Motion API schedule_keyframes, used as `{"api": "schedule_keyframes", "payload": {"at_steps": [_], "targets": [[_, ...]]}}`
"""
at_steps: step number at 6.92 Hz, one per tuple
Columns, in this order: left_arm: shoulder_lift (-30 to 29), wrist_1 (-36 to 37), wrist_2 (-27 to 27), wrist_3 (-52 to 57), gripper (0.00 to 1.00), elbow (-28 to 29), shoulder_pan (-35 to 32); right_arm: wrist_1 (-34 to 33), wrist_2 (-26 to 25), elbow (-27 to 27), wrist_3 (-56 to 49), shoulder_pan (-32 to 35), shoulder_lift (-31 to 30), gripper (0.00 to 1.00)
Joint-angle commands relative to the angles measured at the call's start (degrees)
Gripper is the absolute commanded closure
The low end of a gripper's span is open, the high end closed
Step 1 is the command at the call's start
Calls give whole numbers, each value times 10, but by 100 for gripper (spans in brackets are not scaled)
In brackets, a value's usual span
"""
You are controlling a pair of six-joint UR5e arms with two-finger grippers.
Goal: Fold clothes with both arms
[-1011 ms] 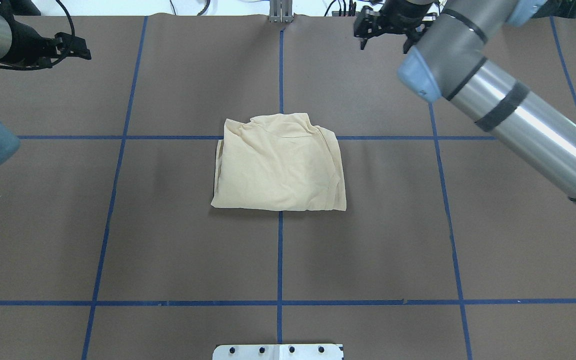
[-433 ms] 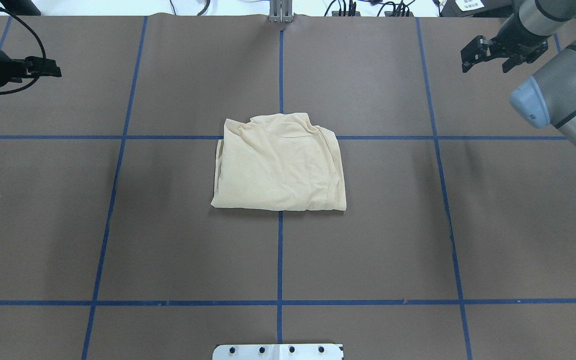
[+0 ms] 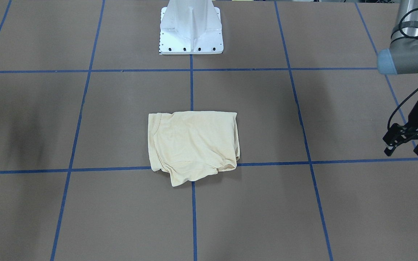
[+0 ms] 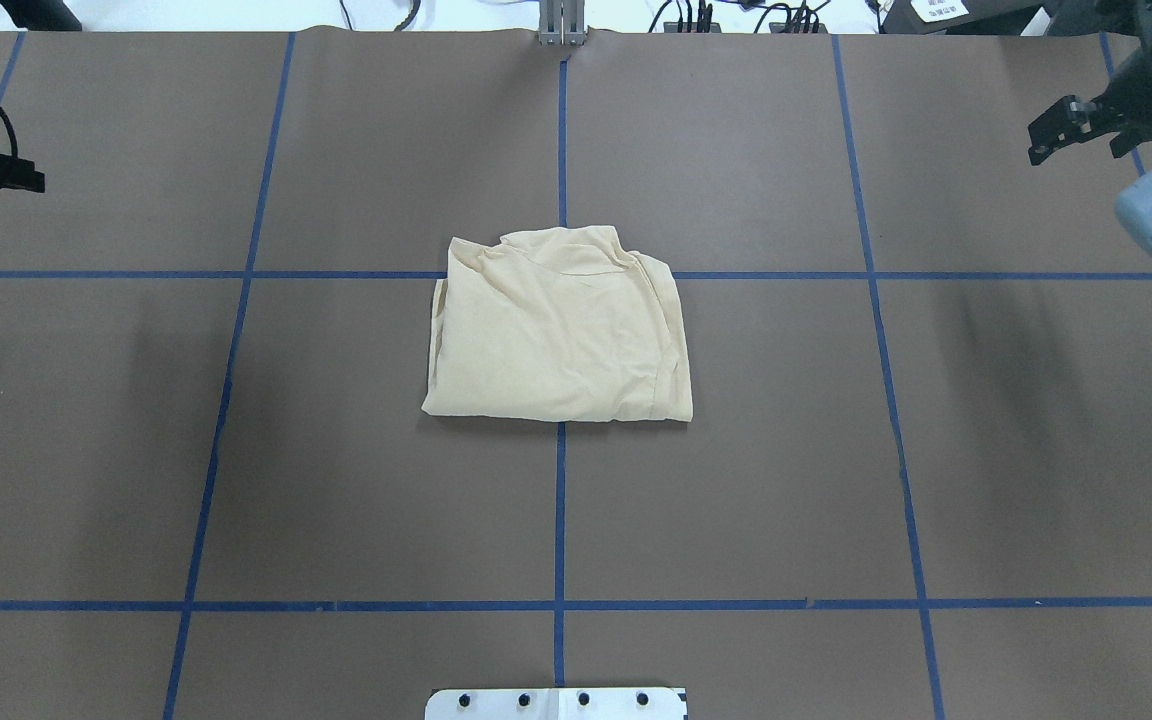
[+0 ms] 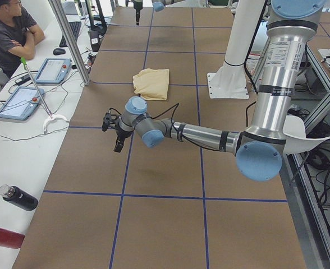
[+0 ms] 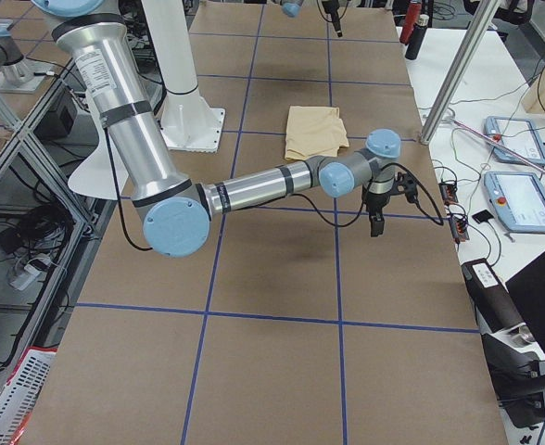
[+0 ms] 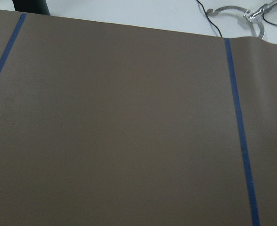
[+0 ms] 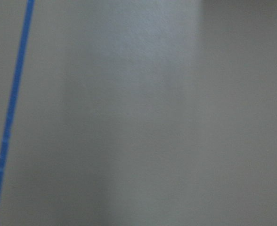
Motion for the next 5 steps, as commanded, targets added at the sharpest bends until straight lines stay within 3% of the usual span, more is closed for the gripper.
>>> {"api": "schedule_keyframes", "payload": {"at_steps": [1,3,5], "targets": [[2,139,-6,290,0,-1,-115,-2,-15,-8,-107,41,-47,0],[-5,240,-11,387,0,-4,-174,-7,28,-8,-109,82,-80,0],[-4,308,-46,461,0,-12,-203,-17,116,-4,-148,130,-117,0]]}}
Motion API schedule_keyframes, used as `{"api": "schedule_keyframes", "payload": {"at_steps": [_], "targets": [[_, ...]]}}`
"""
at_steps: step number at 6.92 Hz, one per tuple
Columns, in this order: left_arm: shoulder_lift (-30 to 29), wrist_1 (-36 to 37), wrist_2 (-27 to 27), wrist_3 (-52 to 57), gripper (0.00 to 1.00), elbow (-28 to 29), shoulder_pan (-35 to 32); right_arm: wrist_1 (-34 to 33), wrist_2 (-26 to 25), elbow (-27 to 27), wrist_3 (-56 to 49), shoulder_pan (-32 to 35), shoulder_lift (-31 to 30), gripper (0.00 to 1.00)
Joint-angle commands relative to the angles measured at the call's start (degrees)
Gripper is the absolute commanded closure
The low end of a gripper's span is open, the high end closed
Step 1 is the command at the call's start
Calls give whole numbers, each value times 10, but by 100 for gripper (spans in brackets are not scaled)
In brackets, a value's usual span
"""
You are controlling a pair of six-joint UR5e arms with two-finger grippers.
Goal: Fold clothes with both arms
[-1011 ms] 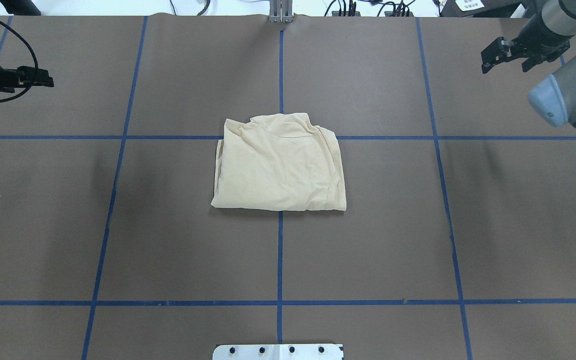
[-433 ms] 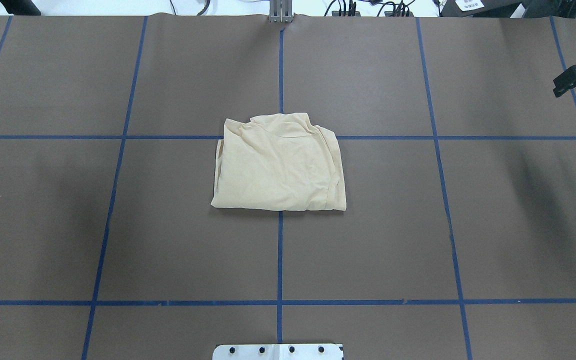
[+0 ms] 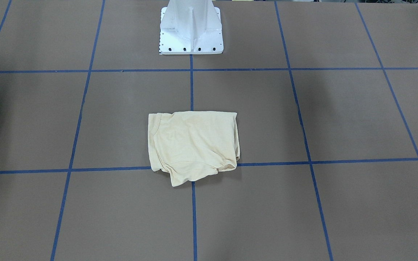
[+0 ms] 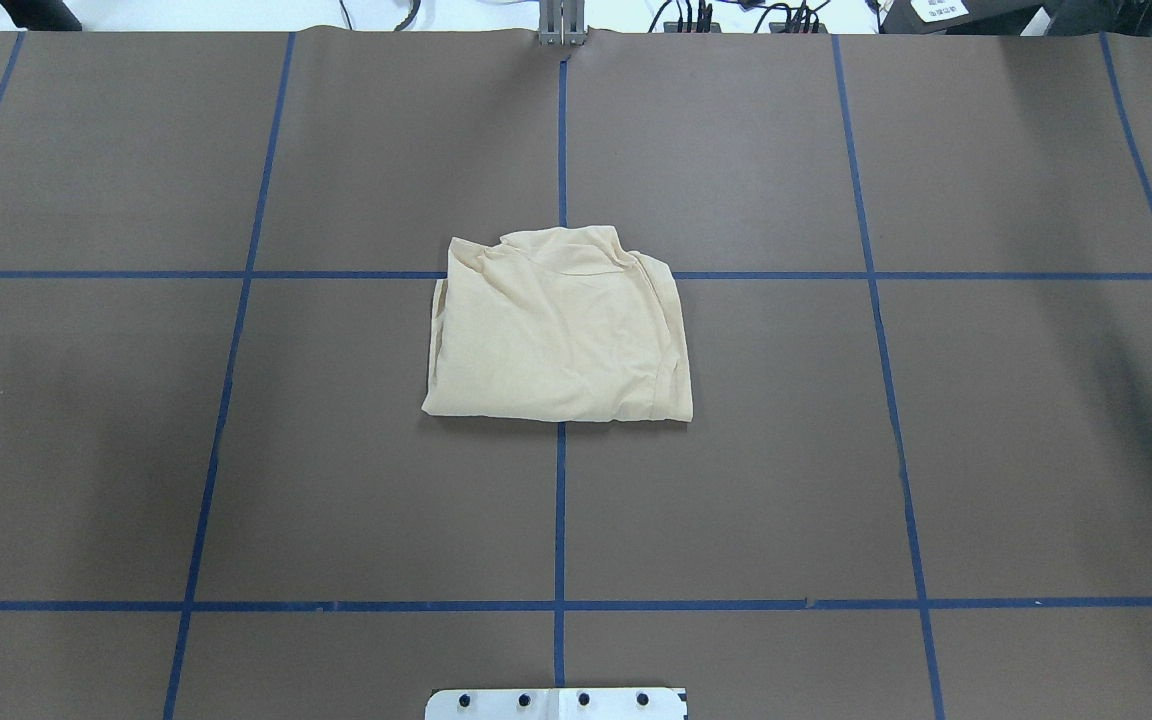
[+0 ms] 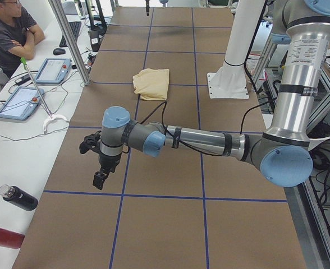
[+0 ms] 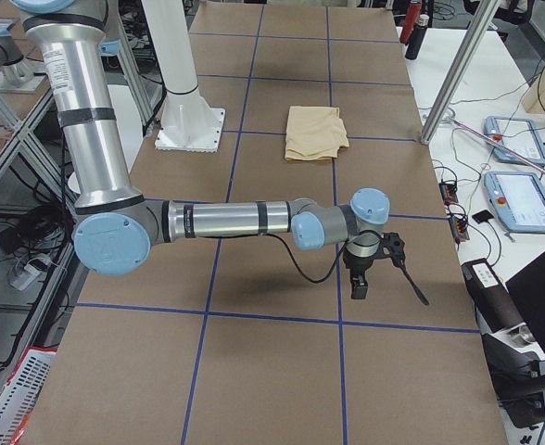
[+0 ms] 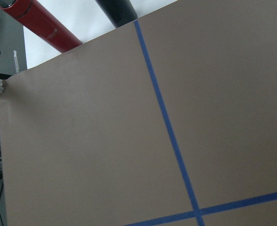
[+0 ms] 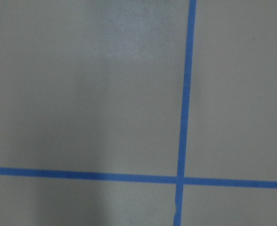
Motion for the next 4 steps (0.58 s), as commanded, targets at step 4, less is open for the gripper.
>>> {"api": "schedule_keyframes", "payload": {"at_steps": [4], "targets": [[7,111,-40,67,0,-6,-32,-234,30,146,-143,67,-43,0]]}}
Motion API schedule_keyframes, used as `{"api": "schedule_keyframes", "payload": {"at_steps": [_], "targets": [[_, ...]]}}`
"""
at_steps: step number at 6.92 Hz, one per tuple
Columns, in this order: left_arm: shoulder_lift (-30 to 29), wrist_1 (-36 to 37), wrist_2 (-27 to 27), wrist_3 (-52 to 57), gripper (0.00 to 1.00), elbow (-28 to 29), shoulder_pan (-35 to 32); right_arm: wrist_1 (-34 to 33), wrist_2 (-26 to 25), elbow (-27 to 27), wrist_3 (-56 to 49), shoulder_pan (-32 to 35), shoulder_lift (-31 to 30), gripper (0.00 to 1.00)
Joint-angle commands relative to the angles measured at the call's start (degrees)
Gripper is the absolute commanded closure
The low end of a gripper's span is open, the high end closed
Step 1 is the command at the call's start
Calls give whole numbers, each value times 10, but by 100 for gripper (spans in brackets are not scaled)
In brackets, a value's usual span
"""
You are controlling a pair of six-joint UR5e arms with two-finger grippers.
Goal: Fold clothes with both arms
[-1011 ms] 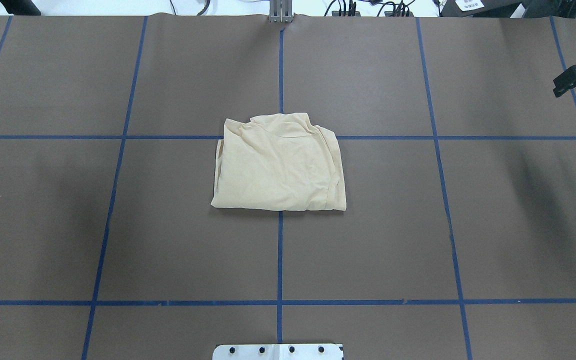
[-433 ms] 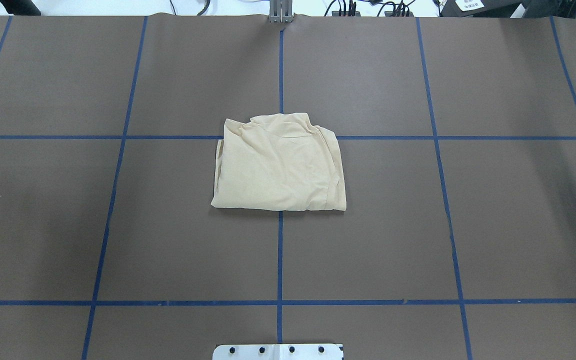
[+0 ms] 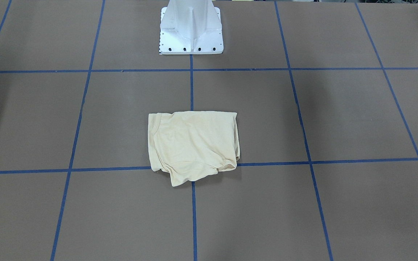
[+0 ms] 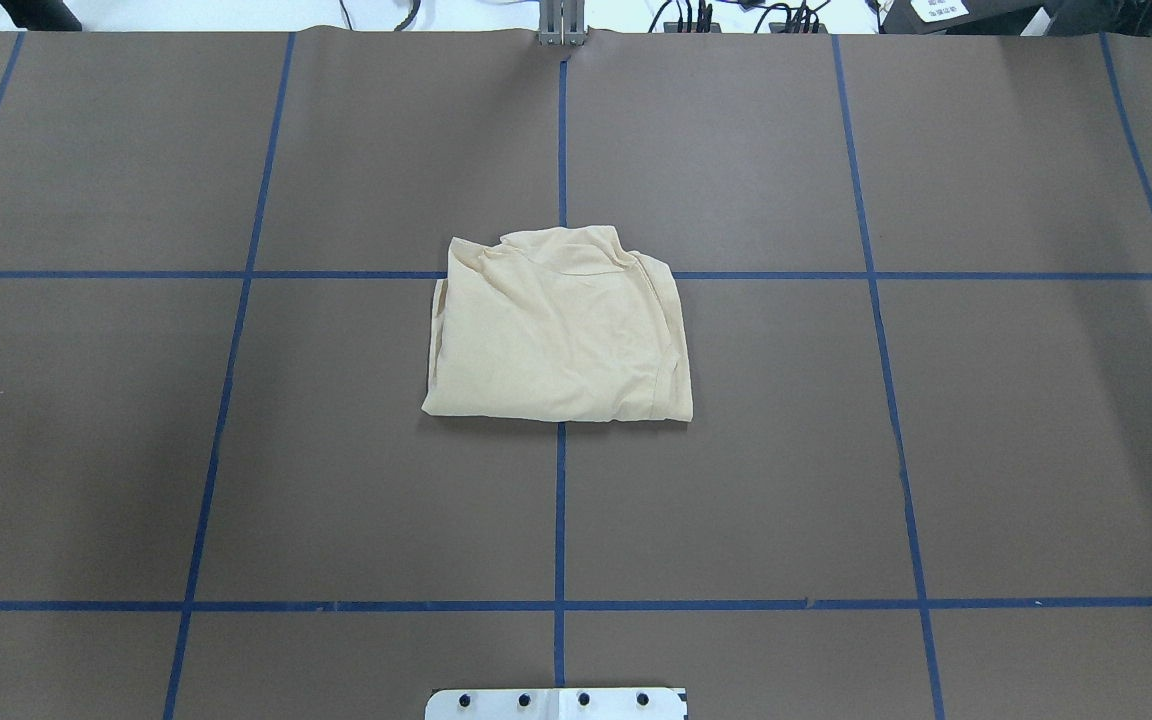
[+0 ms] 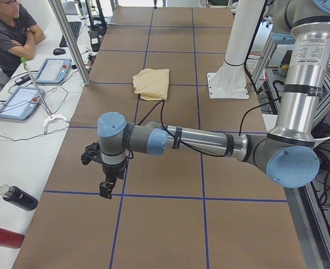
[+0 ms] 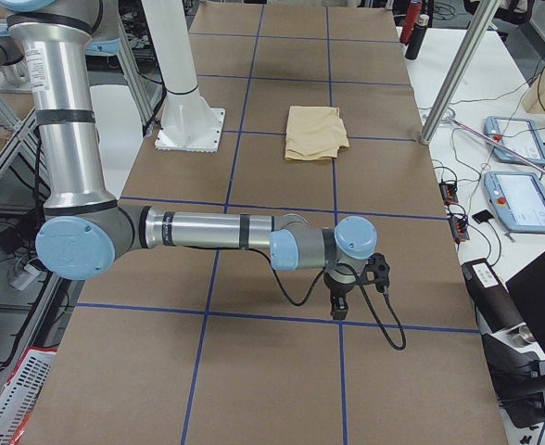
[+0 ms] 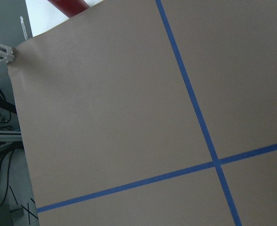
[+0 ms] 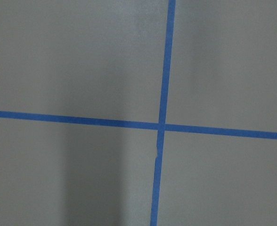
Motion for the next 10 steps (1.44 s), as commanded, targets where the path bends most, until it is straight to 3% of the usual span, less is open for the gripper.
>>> {"api": "schedule_keyframes", "payload": {"at_steps": [1,2,3,4,6,8,10], "targets": [[5,8,-2,2,0,-6,-1,-157,-50,118,-19,12,-11,0],[8,6,-2,2,0,-3,-1,-141,-37,119,-31,12,-51,0],[13,4,-15,2,0,-5,-1,-64,-19,114,-37,12,-81,0],[19,4,-50,3,0,-1,-1,-48,-18,108,-36,12,-88,0],[40,-6,-57,3,0,-5,-1,-47,-17,102,-35,12,-89,0],[78,-11,-116,-4,0,-22,-1,-47,-5,98,-36,12,-91,0],[98,-11,-118,-38,0,-49,-1,-46,-2,96,-36,12,-91,0]]}}
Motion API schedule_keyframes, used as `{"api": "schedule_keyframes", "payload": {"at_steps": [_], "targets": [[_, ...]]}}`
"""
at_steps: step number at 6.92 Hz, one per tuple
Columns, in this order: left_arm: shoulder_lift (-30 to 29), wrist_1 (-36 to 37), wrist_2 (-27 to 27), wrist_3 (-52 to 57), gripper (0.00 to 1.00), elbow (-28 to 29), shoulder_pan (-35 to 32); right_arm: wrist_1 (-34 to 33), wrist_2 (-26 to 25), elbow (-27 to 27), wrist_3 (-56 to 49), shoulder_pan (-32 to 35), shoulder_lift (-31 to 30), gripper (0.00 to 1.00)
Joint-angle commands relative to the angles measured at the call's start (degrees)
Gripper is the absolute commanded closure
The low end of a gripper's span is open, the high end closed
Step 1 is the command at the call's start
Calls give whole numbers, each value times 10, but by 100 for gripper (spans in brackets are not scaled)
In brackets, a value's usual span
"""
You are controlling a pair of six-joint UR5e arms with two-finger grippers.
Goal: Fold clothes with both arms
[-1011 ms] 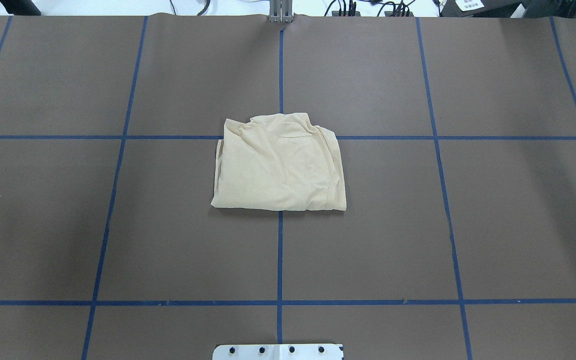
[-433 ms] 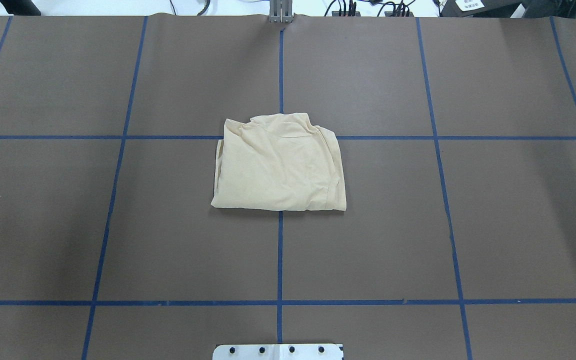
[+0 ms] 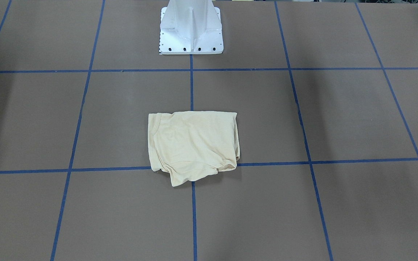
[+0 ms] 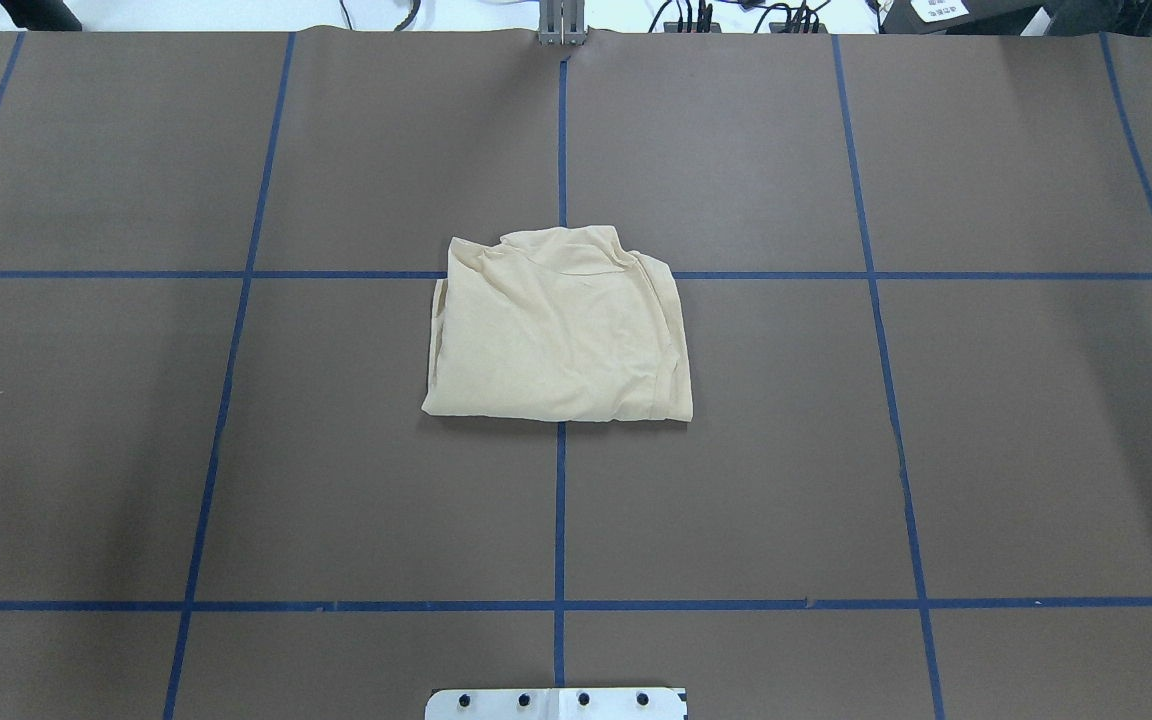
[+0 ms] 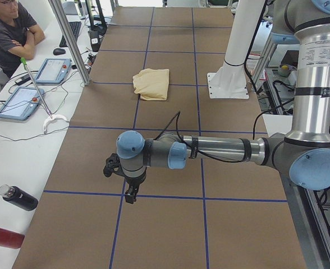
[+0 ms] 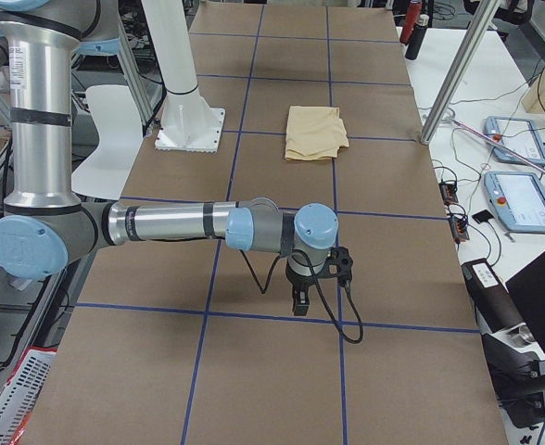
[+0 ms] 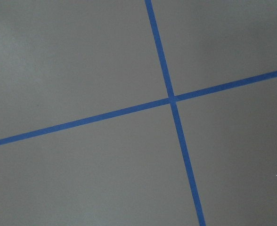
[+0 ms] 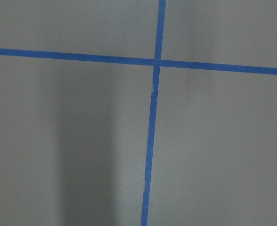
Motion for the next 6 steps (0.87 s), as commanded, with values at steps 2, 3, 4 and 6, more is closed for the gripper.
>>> {"api": "schedule_keyframes", "payload": {"at_steps": [2,3,4,6], "targets": [[12,-1,-5,-34,0,-13,0,7,2,-1,0,0,0,0],[12,-1,-6,-34,0,-14,0,12,2,-2,1,0,0,0],[12,-1,-5,-33,0,-13,-1,13,1,-2,3,0,0,0],[11,-1,-5,-34,0,-14,0,38,0,-7,8,1,-8,0]]}}
